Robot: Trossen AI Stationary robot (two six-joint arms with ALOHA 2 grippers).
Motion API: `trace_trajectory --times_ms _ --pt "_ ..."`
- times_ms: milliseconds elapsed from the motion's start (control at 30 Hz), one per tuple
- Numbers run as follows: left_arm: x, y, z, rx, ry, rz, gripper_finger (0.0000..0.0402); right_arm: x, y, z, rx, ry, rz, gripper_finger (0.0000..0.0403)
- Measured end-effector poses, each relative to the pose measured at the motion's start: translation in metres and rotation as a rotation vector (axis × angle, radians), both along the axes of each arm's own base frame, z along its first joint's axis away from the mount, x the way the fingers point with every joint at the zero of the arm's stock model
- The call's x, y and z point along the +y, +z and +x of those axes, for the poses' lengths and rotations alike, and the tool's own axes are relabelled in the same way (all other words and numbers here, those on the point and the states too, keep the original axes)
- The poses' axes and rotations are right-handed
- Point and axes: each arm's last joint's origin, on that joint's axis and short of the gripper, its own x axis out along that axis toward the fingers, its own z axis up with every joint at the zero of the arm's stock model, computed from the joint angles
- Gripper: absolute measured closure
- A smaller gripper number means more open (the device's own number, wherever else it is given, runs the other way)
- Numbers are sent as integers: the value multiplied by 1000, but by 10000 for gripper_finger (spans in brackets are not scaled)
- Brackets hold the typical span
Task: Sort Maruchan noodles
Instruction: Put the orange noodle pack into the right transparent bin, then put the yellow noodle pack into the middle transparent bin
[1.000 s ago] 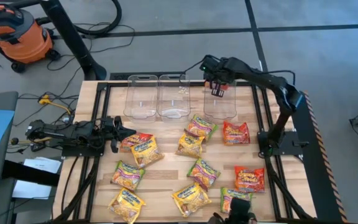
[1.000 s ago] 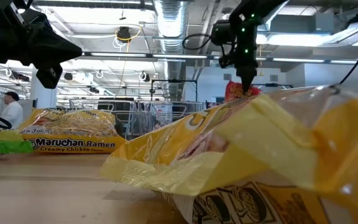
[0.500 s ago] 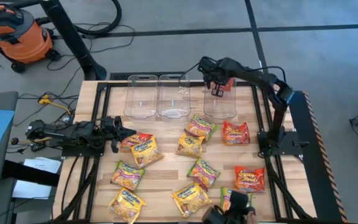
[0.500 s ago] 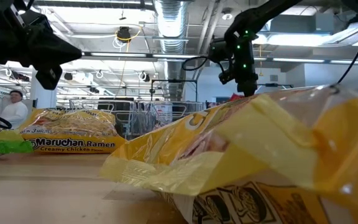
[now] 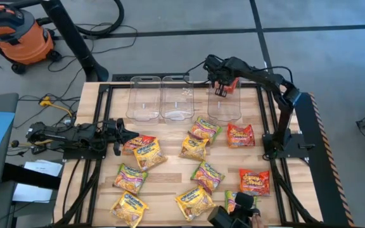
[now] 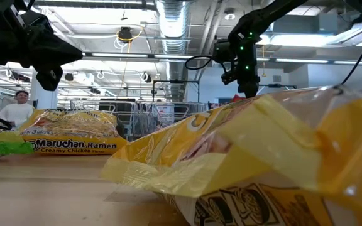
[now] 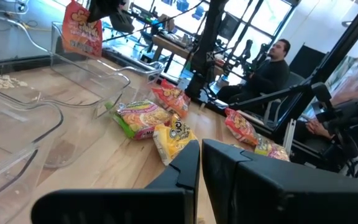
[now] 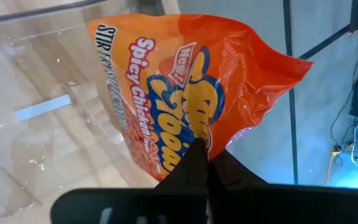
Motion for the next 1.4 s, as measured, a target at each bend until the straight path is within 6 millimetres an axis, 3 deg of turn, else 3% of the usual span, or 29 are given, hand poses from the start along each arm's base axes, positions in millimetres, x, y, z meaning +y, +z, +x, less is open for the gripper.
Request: trace_trajectory --times_ms 500,800,1400 --pt "0 0 0 -2 -1 -3 395 6 -23 -7 55 0 47 398" --pt "0 0 0 -2 -1 -2 395 5 -23 -5 45 1 28 394" --pt "0 0 0 7 2 49 395 5 -23 -3 35 5 28 286"
